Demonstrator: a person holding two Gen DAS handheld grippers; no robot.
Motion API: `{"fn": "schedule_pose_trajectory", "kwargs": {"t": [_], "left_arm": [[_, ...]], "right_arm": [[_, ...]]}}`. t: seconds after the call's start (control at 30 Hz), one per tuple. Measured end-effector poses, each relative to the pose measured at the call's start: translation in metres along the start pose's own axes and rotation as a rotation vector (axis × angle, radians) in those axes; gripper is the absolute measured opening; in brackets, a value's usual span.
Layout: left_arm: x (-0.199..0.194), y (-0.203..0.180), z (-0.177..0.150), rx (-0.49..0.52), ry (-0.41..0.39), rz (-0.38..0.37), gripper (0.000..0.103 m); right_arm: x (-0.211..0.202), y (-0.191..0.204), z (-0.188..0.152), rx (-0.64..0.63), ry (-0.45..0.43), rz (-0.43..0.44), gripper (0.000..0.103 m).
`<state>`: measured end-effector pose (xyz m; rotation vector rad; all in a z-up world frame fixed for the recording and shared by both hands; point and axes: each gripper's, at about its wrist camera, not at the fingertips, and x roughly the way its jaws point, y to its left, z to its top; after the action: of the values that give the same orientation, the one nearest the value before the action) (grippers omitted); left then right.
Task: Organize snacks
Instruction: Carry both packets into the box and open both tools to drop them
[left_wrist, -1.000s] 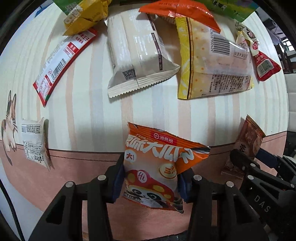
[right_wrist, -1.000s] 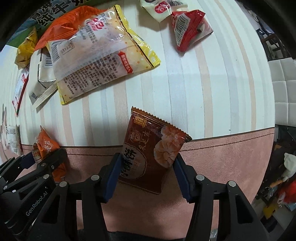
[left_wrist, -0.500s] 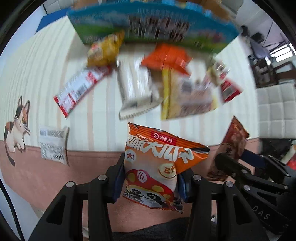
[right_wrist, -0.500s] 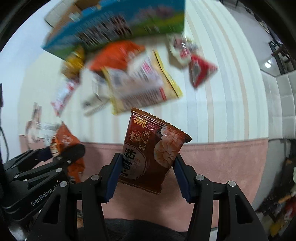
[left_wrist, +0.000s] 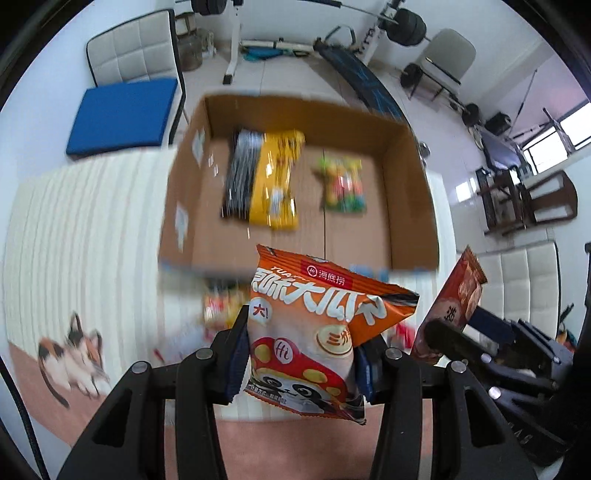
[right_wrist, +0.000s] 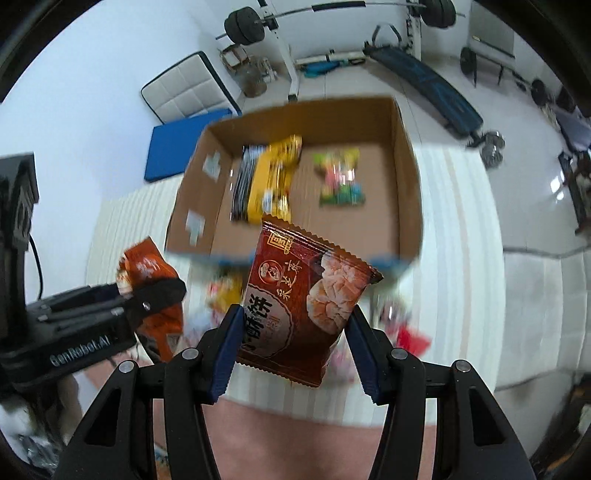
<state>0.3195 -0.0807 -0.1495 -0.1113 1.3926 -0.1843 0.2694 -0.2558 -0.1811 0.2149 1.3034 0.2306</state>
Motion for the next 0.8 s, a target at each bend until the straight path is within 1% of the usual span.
{"fn": "schedule_pose_trajectory", "kwargs": {"t": [0.07,0.17,0.23,0.3,0.37,0.4,0.5,0.6,0.73,0.8], "left_arm": [[0.009,0.003,0.026,-0.004,0.005,0.016,0.045],[0.028,0.009,0.060,-0.018,0.050,0.020,0.045],[0.048,0.013,0.079,-0.023,0.101,0.017,0.045],[0.073,0.018,0.096,-0.027,0.163,0.025,0.045],[0.093,0.022,0.103,-0.042,0.214,0.017,0.045],[0.108,0.026,0.108,-0.050,0.243,0.028,0.045],[0.134,0.030,0.110,-0.043,0.291,0.057,0.045],[0.153,0.034,0.109,-0.044,0.336,0.061,0.045],[0.171,0.039,0.105,-0.045,0.388,0.055,0.047],[0.177,0.044,0.103,-0.066,0.408,0.047,0.048]], "right_arm": [[0.008,0.003,0.029,-0.017,0.009,-0.004,0.058],[0.030,0.005,0.066,-0.032,0.047,-0.010,0.058],[0.047,0.005,0.086,-0.044,0.075,-0.023,0.058],[0.068,0.000,0.093,-0.048,0.102,-0.040,0.058],[0.092,-0.004,0.104,-0.053,0.143,-0.053,0.058],[0.101,-0.006,0.106,-0.055,0.156,-0.061,0.058],[0.130,-0.011,0.111,-0.065,0.200,-0.076,0.058],[0.154,-0.011,0.110,-0.075,0.240,-0.076,0.058],[0.172,-0.011,0.108,-0.103,0.287,-0.077,0.059],[0.180,-0.012,0.107,-0.104,0.323,-0.057,0.059]]}}
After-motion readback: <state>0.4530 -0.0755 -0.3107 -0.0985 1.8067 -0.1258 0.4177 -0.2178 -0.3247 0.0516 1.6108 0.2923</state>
